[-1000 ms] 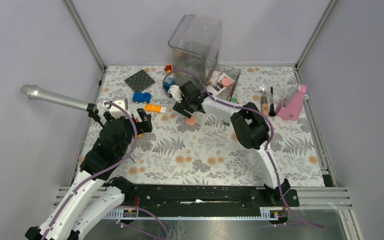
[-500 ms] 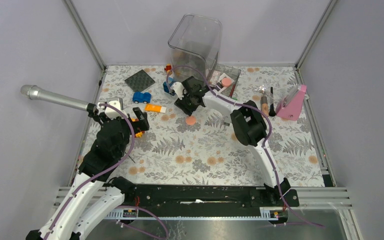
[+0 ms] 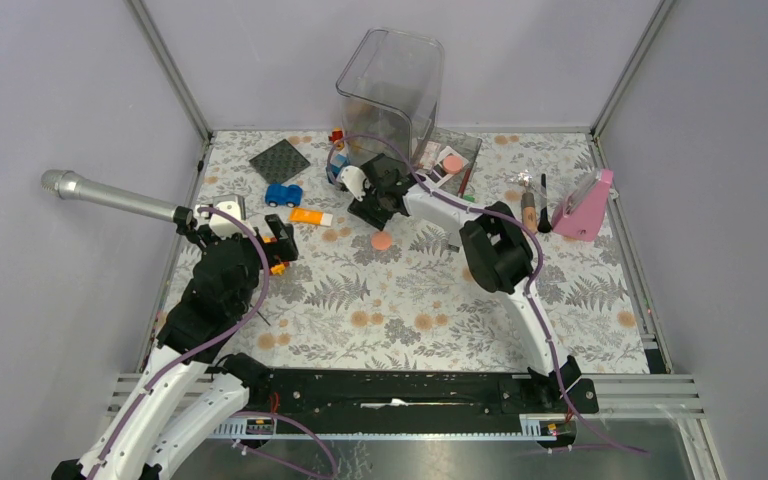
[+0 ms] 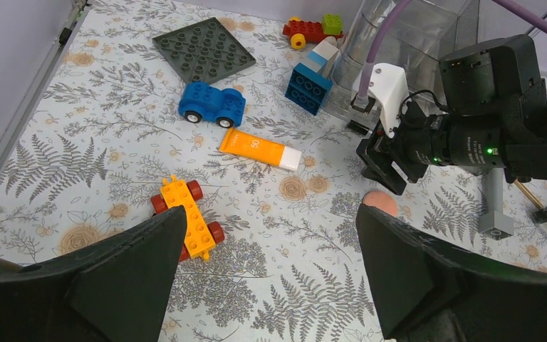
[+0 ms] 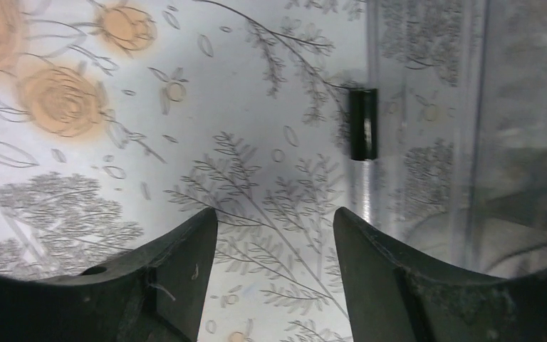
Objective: Organize the makeup
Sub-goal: Pick up the makeup from the center of the board.
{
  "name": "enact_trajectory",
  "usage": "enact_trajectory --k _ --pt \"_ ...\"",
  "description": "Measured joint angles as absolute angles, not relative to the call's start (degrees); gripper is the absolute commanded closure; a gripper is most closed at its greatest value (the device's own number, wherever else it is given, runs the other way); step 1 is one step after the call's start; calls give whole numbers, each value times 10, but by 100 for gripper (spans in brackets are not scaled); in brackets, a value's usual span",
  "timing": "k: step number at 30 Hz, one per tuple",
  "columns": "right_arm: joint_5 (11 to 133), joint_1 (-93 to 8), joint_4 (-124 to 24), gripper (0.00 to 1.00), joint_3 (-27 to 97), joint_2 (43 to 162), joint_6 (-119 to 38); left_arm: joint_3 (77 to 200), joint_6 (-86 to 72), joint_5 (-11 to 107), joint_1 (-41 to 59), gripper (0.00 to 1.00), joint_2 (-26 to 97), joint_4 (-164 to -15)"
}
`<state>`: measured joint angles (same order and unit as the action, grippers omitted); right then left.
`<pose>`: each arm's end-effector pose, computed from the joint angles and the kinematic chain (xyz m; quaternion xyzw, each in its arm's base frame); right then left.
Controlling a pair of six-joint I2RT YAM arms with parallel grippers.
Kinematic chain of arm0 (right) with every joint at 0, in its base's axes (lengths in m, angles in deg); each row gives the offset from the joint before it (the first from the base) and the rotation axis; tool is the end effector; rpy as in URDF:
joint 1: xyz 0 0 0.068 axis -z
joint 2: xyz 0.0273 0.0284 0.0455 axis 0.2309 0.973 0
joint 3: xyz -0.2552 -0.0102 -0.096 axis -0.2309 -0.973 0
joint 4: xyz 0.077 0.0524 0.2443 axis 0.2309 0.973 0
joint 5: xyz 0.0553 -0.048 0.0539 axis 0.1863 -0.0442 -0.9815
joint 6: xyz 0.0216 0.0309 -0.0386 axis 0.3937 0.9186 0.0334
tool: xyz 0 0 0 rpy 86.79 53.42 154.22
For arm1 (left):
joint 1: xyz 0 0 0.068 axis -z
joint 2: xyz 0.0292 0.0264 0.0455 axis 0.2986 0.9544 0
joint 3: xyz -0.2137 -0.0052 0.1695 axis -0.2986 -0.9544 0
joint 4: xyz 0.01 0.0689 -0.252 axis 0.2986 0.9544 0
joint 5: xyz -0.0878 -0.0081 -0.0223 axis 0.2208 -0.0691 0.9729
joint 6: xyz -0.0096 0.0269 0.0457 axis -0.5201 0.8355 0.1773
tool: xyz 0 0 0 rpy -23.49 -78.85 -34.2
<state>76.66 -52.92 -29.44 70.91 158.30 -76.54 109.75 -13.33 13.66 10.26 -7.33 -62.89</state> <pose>0.4110 0.3421 0.1620 -0.5333 0.7616 0.0601 0.3631 0.1225 -0.0465 0.3362 -0.0730 0.7737 -0.0669 0.6258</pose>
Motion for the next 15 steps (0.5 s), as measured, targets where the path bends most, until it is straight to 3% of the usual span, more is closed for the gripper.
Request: enact_trajectory --k 8,15 --pt "862 -530 -287 23 722 1583 -830 1098 -133 135 102 1 -70 -629" --pt "857 -528 -238 21 791 1611 -836 1098 -133 135 100 1 -67 -629"
